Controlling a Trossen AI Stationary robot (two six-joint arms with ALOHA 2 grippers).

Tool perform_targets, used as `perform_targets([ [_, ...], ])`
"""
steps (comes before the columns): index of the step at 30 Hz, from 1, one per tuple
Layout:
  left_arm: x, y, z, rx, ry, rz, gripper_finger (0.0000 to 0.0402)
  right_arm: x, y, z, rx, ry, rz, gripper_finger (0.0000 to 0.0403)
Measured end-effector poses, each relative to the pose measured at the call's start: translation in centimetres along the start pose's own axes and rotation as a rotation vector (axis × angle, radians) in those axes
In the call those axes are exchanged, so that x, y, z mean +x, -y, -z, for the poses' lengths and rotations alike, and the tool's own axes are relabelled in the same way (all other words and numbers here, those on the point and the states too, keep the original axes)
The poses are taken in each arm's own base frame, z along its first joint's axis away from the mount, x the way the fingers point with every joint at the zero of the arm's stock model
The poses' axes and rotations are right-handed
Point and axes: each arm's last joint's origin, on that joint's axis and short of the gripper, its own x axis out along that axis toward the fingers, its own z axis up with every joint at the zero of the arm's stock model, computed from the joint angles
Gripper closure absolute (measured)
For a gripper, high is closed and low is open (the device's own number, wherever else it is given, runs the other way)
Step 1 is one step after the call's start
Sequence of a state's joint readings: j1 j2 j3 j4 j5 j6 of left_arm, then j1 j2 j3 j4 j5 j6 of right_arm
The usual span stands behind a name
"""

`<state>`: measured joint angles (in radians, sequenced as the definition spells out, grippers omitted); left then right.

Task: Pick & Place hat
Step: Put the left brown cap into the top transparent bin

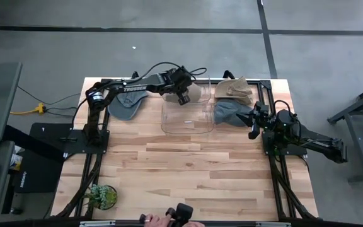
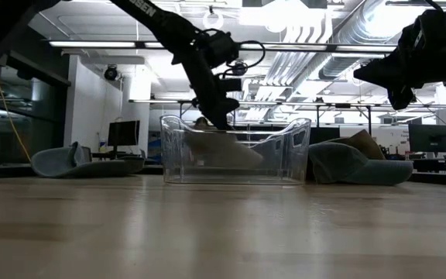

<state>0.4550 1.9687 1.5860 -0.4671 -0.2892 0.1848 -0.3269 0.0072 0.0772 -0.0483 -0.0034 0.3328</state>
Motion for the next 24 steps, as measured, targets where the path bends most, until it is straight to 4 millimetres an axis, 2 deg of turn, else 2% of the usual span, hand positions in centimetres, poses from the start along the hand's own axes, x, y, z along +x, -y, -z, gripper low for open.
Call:
perform_targets([
  [24, -0.13, 0.7, -0.73, -0.075, 0.078, 0.094, 0.0401, 0.0, 0.0, 0.0, 0.002, 0.0, 0.0, 0.0402],
])
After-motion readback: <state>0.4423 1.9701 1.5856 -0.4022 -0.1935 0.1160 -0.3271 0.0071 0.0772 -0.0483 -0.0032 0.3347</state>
